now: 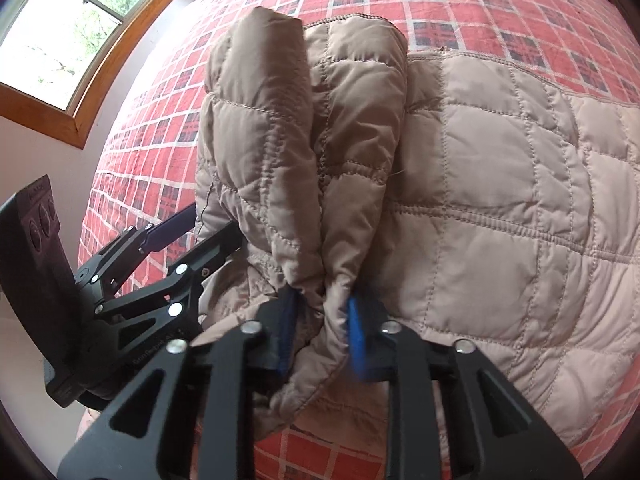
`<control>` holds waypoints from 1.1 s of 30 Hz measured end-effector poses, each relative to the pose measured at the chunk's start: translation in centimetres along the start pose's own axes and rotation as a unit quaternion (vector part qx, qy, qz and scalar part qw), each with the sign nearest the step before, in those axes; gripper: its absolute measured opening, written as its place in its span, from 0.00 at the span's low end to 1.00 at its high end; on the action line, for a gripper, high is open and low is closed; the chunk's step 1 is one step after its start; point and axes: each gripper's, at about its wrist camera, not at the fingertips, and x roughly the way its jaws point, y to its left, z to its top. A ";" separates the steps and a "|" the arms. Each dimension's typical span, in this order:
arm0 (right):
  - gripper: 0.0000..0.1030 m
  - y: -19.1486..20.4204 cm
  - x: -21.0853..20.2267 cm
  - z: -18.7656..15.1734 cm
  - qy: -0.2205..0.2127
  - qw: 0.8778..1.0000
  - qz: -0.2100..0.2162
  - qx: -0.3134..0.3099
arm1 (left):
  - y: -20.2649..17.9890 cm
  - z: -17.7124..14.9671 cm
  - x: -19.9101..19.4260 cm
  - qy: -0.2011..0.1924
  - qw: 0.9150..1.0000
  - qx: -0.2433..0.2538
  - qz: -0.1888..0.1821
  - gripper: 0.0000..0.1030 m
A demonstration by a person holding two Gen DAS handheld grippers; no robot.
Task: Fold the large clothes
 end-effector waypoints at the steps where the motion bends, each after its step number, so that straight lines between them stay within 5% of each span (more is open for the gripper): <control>1: 0.14 0.1 -0.3 -0.1 -0.006 1.000 0.006 -0.006 | 0.0 0.0 -0.2 -0.002 1.000 -0.001 -0.002 0.55; 12: 0.07 -1.5 -7.5 -2.1 -0.082 0.995 0.050 -0.022 | 0.6 0.9 -5.5 -0.067 0.997 -0.021 -0.032 0.56; 21: 0.07 -8.6 -14.6 -5.6 -0.156 0.987 0.013 0.040 | -2.4 0.9 -4.2 -0.039 0.995 -0.003 -0.093 0.64; 33: 0.07 -19.4 -8.7 -7.7 -0.100 0.985 0.019 0.138 | -8.0 0.0 2.5 0.045 0.990 0.027 -0.129 0.61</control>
